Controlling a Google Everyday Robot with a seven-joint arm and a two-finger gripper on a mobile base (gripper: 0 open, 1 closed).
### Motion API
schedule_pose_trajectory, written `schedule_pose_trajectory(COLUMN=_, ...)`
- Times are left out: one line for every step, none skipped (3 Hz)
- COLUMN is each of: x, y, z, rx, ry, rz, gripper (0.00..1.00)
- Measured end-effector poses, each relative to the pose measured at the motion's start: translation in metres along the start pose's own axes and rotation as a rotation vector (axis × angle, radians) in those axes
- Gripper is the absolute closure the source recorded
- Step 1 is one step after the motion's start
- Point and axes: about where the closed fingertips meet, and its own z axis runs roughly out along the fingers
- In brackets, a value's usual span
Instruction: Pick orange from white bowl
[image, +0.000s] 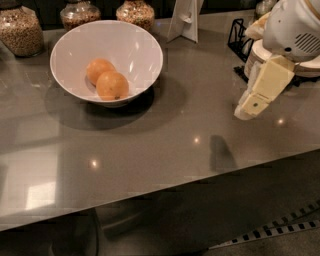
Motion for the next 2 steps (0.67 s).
schedule_pose_trajectory(x=-0.044, y=-0.02, z=0.015, rx=0.021, ry=-0.092, rz=0.015, gripper=0.0)
schedule_pose_trajectory(x=-0.095, y=-0.032, z=0.04, rx=0.011, ry=-0.132, rz=0.02, gripper=0.0)
